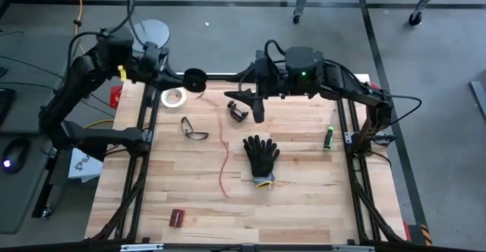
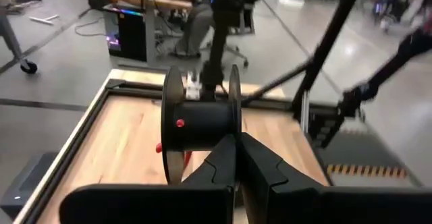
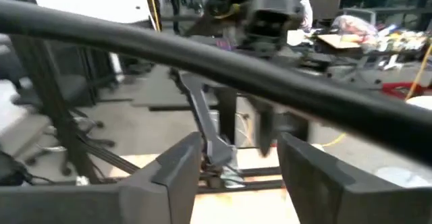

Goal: Coil cords
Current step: Coil the orange wire onto the spool

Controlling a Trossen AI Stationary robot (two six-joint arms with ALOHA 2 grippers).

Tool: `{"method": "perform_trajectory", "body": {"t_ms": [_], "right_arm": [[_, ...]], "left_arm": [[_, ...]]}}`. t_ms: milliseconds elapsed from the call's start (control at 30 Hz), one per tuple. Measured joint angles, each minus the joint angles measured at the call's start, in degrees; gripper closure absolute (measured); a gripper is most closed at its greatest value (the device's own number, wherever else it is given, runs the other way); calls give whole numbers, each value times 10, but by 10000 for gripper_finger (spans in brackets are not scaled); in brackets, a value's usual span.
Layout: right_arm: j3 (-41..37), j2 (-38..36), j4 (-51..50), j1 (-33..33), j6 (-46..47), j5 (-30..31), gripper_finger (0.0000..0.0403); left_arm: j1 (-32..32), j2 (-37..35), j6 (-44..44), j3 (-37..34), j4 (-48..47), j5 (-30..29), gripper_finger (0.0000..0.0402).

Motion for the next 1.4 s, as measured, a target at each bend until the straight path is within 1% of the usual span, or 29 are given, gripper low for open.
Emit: {"method": "perform_trajectory", "body": {"t_ms": [100,167,233,367,467,600,667,800,867,1000,1133,1233,1333,1400], "right_arm": [[0,6,-23,-7,-27,1,207],[0,8,-40,-12,-40,12,206],[0,6,-45,-16,-51,25,206],[0,4,-45,-14,-68,29,206],[0,6,-65,0,-97,31,206],[0,13,-90,12,-135,83,206],[0,14,-98,12,-137,108,206],[0,18,-91,7,-152,121,206],[0,19,-92,6,-153,116,206],[0,18,-89,11,-141,101,206],[0,18,-90,15,-143,104,207],[0,19,-89,15,-143,106,220],[0,20,-88,14,-143,126,245],[0,20,-88,14,-141,125,261]], "left_arm": [[-30,7,36,0,-3,-20,400],[-48,17,62,0,-4,-38,401],[-64,21,96,0,-5,-75,401],[-82,27,162,0,-2,-147,401],[-94,31,179,0,5,-160,401],[-112,31,208,0,35,-184,401],[-122,36,210,0,47,-186,401],[-144,48,184,0,75,-186,401],[-155,52,183,0,90,-190,401],[-165,62,183,0,100,-230,401],[-165,66,182,0,117,-239,401],[-171,71,182,0,135,-240,401],[-177,75,182,0,149,-240,401],[-181,75,182,0,148,-240,401]]}}
